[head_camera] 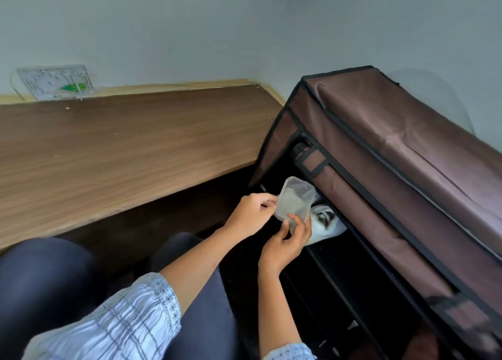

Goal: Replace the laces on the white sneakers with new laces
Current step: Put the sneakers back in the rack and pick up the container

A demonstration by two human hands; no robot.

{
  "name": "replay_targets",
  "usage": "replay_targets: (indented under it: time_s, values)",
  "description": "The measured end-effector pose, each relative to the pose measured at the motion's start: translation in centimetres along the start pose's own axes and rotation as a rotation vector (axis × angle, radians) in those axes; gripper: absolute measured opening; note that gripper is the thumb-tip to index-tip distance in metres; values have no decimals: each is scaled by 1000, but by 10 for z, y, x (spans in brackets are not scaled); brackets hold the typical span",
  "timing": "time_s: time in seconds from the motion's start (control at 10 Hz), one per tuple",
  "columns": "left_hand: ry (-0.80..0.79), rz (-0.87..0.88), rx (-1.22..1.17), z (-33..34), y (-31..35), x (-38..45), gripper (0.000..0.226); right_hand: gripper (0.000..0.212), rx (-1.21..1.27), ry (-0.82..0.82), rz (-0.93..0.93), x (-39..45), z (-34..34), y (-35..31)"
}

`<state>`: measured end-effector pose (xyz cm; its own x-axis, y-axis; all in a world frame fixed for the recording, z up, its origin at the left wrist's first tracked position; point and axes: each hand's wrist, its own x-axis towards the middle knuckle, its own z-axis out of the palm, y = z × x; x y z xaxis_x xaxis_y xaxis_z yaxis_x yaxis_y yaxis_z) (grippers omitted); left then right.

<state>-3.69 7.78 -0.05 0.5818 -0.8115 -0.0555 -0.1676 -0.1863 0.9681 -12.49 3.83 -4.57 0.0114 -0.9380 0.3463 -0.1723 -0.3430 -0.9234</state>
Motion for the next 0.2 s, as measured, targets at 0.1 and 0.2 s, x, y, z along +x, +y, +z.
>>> replay_targets:
  time_s: [0.1,0.2]
  values:
    - [-103,-19,3,19,-7,-5,35,15,-32,64,-13,-5,-28,14]
    - [-202,-21,39,24,-8,-8,35,14,-32,147,0,-9,-57,40]
